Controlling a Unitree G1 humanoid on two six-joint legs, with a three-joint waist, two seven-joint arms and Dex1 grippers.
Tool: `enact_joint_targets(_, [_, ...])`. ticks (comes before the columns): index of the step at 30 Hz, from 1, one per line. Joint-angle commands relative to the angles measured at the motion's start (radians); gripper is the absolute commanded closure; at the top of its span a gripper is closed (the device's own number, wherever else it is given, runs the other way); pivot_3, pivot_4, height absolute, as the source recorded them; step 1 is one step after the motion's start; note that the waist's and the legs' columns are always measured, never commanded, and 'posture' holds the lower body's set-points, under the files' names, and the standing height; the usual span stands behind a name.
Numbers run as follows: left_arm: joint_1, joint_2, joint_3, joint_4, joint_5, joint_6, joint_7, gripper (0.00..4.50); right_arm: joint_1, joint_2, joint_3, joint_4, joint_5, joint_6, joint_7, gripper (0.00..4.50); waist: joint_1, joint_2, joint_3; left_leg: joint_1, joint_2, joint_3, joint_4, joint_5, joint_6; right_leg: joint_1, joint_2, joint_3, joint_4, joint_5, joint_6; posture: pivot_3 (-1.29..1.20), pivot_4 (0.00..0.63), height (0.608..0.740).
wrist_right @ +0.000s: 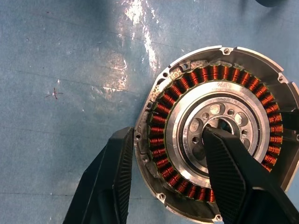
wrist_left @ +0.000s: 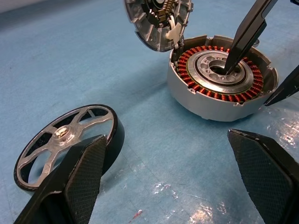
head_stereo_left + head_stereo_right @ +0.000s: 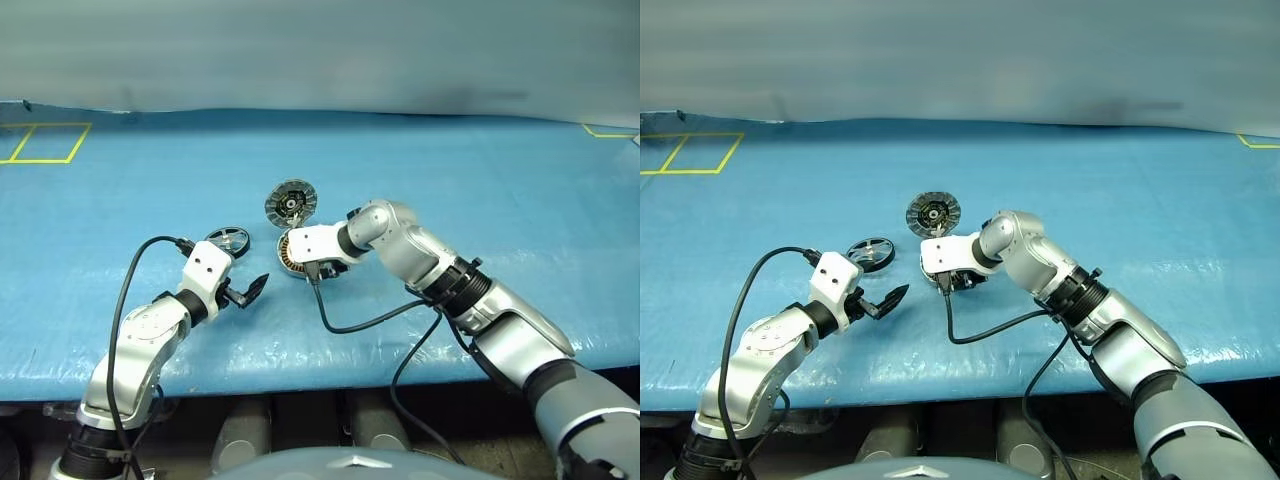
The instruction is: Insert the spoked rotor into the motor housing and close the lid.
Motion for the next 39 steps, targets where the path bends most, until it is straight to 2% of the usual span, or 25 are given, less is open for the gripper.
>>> enact_joint_targets(1, [-0.015,0.0,0.006,-0.027,-0.001,-0.018,-0.004,0.0,0.025,0.009,-0.01,-0.084,0.0,0.029,0.015,2.54,-0.001,0.0,0.0,0.0,0.0,0.0,0.0,0.0,0.0,0.0,0.0,0.0,0.0,0.0,0.0,0.0,0.15,0.74])
enact_joint_targets(22, [-0.03,-0.002,-0.002,-0.01,0.002,-0.022,-0.019,0.0,0.112,-0.014,-0.012,-0.265,-0.006,0.174,0.033,2.55,0.001,0.0,0.0,0.0,0.0,0.0,-0.001,0.0,0.0,0.0,0.0,0.0,-0.001,0.0,0.0,0.0,0.15,0.74])
enact_joint_targets(24, [-0.03,-0.003,0.0,-0.01,0.001,-0.021,-0.018,0.0,0.107,-0.013,-0.018,-0.266,-0.01,0.176,0.023,1.84,0.001,0.0,0.0,0.0,0.0,0.0,-0.001,0.0,0.0,0.0,0.0,0.0,-0.001,0.0,0.0,0.0,0.15,0.74])
enact_joint_targets(27, [-0.029,-0.004,-0.001,-0.008,0.001,-0.022,-0.017,0.0,0.098,-0.013,-0.029,-0.266,-0.013,0.179,0.009,1.0,0.002,0.0,0.0,0.0,0.0,0.0,-0.001,0.0,0.0,-0.001,0.0,0.0,-0.001,0.0,0.0,0.0,0.15,0.74])
enact_joint_targets(34, [-0.026,-0.005,0.001,-0.008,0.001,-0.019,-0.014,0.0,0.08,-0.027,-0.074,-0.305,0.011,0.193,0.011,1.0,0.002,0.0,0.0,-0.001,0.0,0.0,-0.001,0.0,0.0,-0.001,0.0,0.0,-0.001,0.0,0.0,0.0,0.15,0.74])
enact_joint_targets(39, [-0.03,-0.003,0.0,-0.006,0.001,-0.018,-0.016,0.0,0.085,-0.038,-0.171,-0.381,0.067,0.222,-0.01,1.0,0.002,0.0,0.0,-0.001,0.0,0.0,-0.001,0.0,0.0,-0.001,0.0,0.0,-0.001,0.0,0.0,0.0,0.15,0.74])
